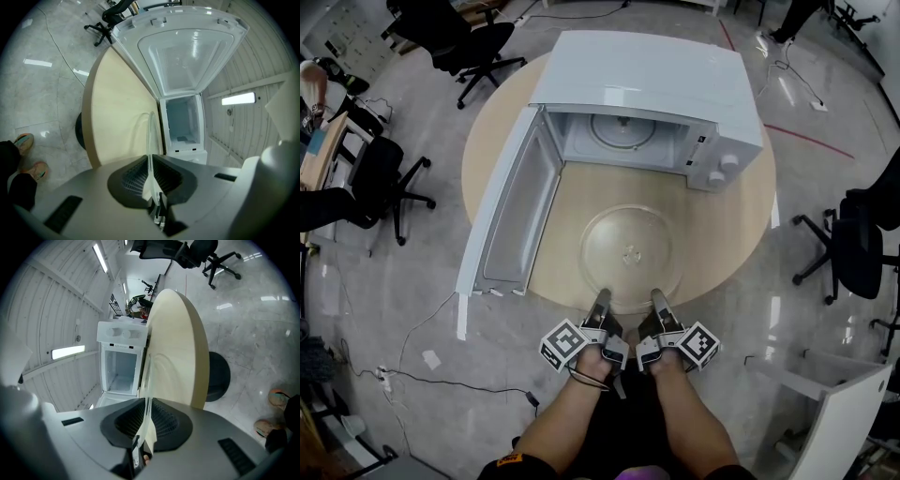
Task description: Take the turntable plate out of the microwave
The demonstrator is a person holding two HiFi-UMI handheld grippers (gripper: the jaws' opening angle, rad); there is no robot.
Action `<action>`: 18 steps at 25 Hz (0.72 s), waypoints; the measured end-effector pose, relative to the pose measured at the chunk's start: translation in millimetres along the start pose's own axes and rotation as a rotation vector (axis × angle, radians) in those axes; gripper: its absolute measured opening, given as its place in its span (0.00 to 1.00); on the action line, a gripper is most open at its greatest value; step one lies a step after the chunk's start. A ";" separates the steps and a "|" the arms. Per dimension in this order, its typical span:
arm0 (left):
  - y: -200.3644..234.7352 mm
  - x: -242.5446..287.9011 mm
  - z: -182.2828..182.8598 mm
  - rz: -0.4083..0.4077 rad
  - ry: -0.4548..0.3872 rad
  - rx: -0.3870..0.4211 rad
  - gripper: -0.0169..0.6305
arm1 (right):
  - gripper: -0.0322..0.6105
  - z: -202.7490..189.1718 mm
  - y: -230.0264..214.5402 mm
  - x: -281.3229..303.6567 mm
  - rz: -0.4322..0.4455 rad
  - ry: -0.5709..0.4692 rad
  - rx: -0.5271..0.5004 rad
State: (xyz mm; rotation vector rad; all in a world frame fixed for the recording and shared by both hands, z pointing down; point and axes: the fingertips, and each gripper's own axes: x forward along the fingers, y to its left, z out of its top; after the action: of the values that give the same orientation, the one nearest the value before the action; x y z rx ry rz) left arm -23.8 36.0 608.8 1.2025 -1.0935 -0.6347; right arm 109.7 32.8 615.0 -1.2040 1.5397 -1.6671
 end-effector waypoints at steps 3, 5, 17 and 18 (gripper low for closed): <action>3.5 1.1 1.1 0.025 -0.003 0.022 0.14 | 0.11 -0.8 3.2 3.0 -0.009 0.010 -0.024; 5.5 2.7 1.0 0.048 0.001 0.040 0.14 | 0.11 -0.1 -3.2 2.2 -0.085 0.019 -0.049; 14.7 6.0 3.4 0.227 0.048 0.097 0.16 | 0.14 -3.8 -14.5 4.0 -0.381 0.097 -0.104; 14.9 6.5 3.4 0.241 0.059 0.108 0.16 | 0.14 -4.0 -14.4 4.4 -0.398 0.111 -0.113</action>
State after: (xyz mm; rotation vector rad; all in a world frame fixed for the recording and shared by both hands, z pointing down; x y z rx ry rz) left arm -26.6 33.2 624.9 1.1517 -1.2129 -0.3564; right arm 106.7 33.4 630.2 -1.5832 1.5510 -1.9453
